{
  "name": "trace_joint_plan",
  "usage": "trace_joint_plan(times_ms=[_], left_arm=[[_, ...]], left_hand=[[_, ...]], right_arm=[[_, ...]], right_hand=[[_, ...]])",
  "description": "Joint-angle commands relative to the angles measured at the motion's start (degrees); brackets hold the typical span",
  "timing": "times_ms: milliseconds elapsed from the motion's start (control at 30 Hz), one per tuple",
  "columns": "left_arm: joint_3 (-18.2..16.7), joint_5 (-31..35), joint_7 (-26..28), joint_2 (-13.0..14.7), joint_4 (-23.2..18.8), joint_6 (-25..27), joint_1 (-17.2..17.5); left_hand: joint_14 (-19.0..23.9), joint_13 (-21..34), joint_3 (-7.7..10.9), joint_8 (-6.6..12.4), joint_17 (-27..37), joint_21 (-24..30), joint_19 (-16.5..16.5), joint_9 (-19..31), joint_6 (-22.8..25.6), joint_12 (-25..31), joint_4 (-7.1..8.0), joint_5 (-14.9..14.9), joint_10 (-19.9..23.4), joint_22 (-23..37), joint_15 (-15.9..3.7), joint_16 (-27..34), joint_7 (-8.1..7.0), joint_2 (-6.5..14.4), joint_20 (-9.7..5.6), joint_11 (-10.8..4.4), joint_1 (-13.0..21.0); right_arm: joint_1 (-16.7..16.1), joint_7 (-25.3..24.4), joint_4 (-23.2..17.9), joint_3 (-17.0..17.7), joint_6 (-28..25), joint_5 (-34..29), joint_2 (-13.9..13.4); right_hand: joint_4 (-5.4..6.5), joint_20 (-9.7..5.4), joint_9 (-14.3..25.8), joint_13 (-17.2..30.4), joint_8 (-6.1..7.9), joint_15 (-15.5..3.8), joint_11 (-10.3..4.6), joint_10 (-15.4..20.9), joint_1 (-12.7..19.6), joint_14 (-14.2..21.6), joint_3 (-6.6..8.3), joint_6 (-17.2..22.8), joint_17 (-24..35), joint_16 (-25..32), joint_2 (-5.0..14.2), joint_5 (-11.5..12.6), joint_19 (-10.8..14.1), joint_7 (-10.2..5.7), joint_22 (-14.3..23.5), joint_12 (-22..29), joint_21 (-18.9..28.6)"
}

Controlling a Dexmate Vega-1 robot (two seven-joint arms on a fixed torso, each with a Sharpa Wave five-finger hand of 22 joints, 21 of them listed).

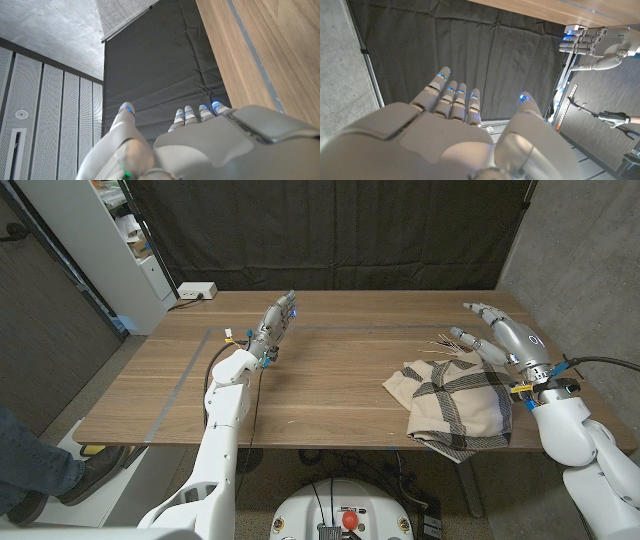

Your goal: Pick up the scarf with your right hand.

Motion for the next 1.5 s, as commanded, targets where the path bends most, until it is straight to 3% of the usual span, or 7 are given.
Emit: trace_joint_plan(times_ms=[33, 400, 733, 1100, 1233, 1333, 1500], left_arm=[[0.4, 0.1, -0.2, 0.1, 0.0, 0.6, -0.3], [0.6, 0.6, -0.1, 0.2, -0.3, 1.1, -0.2], [0.4, 0.7, -0.4, 0.4, 1.2, 0.8, -1.0], [0.1, 1.0, -0.8, 0.6, 2.4, 0.7, -2.1], [-0.1, 0.9, -0.9, 0.6, 3.0, 0.5, -2.5], [-0.2, 0.9, -1.0, 0.6, 3.5, 0.4, -2.8], [-0.4, 0.9, -1.4, 0.6, 5.2, -0.2, -3.8]], left_hand=[[0.3, 0.2, 0.1, 0.33, 0.1, 0.1, -2.7, 0.2, 0.3, 0.0, -0.19, -0.3, 0.2, 0.1, -0.06, 0.3, -0.12, 0.4, 0.12, 0.25, 0.2], [0.3, 0.2, 0.08, 0.3, 0.1, 0.1, -2.8, 0.2, 0.4, -0.1, -0.19, -0.3, 0.1, 0.1, 0.06, 0.2, -0.08, 0.4, 0.26, 0.25, 0.2], [0.3, 0.2, 0.06, 0.3, 0.1, 0.1, -2.7, 0.2, 0.4, -0.1, -0.2, -0.3, 0.0, 0.1, 0.0, 0.2, -0.09, 0.5, 0.41, 0.1, 0.2], [0.3, 0.2, 0.05, 0.3, 0.1, 0.0, -3.0, 0.2, 0.5, -0.2, -0.2, -0.3, 0.0, 0.1, 0.44, 0.2, 0.0, 0.5, 0.66, 0.29, 0.2], [0.3, 0.2, 0.05, 0.3, 0.1, 0.0, -3.0, 0.2, 0.6, -0.2, -0.2, -0.3, -0.1, 0.1, 0.57, 0.2, -0.02, 0.5, 0.69, 0.3, 0.2], [0.2, 0.2, 0.06, 0.3, 0.1, 0.0, -3.1, 0.2, 0.6, -0.2, -0.2, -0.3, -0.1, 0.1, 0.58, 0.2, 0.05, 0.5, 0.87, 0.34, 0.2], [0.2, 0.2, 0.05, 0.31, 0.1, 0.0, -3.2, 0.2, 0.7, -0.3, -0.19, -0.3, -0.2, 0.1, 0.67, 0.2, 0.05, 0.6, 1.03, 0.43, 0.2]], right_arm=[[-1.9, -3.4, -1.8, -0.3, -3.0, -6.8, -1.6], [-2.9, -2.4, -2.6, -0.7, -5.3, -5.9, -2.9], [-3.8, 0.1, -3.9, -1.4, -7.5, -6.3, -3.6], [-4.3, 2.3, -5.4, -2.2, -10.2, -7.5, -4.1], [-4.4, 2.3, -5.6, -2.4, -10.7, -7.9, -4.3], [-4.4, 2.1, -5.8, -2.7, -11.4, -8.4, -4.2], [-4.5, 2.6, -6.0, -3.3, -12.4, -8.9, -4.3]], right_hand=[[-0.36, -0.11, 0.2, 0.3, -0.02, -1.37, -0.05, 0.1, 0.2, 0.0, -0.09, 0.6, 0.1, 0.0, -0.73, 0.5, 0.6, 0.12, 0.3, -0.1, -0.1], [-0.45, 0.4, 0.2, 0.3, -0.11, -0.65, -0.22, 0.0, 0.1, -0.4, -0.3, 0.7, 0.1, -0.3, -1.14, 0.9, 0.7, -0.11, 0.2, -0.3, -0.3], [-0.56, 4.01, 0.2, 0.4, -0.39, 1.15, -0.72, -0.1, -0.2, 0.3, -0.68, 0.5, -0.1, -0.4, -1.85, 1.7, 2.9, -0.72, 0.2, -0.5, 0.1], [-1.52, 9.2, 0.2, 0.4, -0.02, 5.56, -2.14, -1.3, 0.7, 0.3, -1.18, 2.5, -0.5, -1.0, -3.66, 2.9, 4.6, -2.66, 0.2, -1.0, -0.2], [-1.62, 10.99, 0.2, 0.4, 0.14, 5.01, -2.29, -1.0, 0.9, -0.1, -1.3, 3.3, -0.5, -1.2, -4.02, 3.3, 3.6, -3.47, 0.2, -0.9, -0.8], [-1.48, 13.36, 0.2, 0.5, 0.42, 4.68, -3.27, 0.1, 0.9, 0.3, -1.43, 4.8, -0.5, -1.1, -4.17, 3.7, 1.9, -4.59, 0.2, -0.5, -1.4], [-1.29, 13.76, 0.2, 0.5, 0.84, 4.82, -4.16, 1.3, 0.7, 0.5, -1.65, 6.7, -0.5, -1.1, -4.35, 4.1, -0.3, -5.78, 0.2, -0.1, -1.9]])
